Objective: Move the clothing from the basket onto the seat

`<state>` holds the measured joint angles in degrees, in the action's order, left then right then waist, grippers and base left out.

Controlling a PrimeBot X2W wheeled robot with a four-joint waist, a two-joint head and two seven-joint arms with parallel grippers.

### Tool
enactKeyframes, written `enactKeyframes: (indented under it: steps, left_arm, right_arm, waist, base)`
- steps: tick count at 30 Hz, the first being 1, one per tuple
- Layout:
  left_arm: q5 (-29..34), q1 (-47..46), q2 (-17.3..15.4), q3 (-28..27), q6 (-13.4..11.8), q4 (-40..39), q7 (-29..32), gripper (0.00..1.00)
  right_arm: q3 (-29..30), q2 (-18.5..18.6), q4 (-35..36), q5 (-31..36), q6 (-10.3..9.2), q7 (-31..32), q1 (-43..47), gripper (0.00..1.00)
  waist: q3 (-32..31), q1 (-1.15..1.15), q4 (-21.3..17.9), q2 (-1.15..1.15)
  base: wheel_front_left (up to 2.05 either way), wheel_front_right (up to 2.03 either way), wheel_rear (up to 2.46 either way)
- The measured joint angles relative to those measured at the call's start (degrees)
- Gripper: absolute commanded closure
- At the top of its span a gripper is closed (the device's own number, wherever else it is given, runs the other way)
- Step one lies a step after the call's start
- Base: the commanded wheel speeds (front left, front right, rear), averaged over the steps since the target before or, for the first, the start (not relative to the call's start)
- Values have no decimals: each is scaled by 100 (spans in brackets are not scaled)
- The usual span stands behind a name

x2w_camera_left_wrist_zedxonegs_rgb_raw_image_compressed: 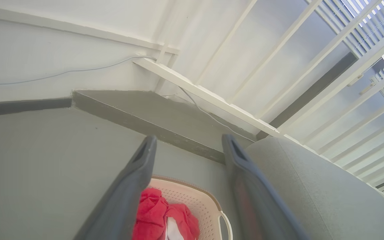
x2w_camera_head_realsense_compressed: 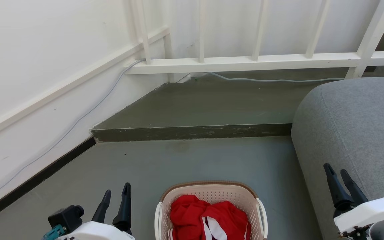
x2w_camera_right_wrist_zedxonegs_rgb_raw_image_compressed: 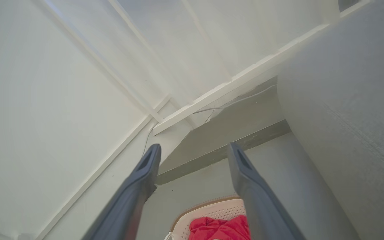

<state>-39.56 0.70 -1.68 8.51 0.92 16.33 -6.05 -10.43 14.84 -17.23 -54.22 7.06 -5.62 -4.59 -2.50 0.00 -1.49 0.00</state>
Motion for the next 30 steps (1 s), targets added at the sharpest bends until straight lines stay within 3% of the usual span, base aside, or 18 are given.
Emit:
enactKeyframes:
  steps: [21,30]
  left_arm:
    - [1460,27,-53,220,-56,52,-336,0]
    - [1927,25,-69,474,-261,402,-475,0]
  right_arm:
    - [-634,430,-36,1143,1,-354,-142,0]
    - [-893,617,-240,1596,1,-510,-260,0]
  waist:
    - [-72,0,-60,0]
    - [-73,0,-71,0]
  base:
    - [0,0,0]
    - [0,0,0]
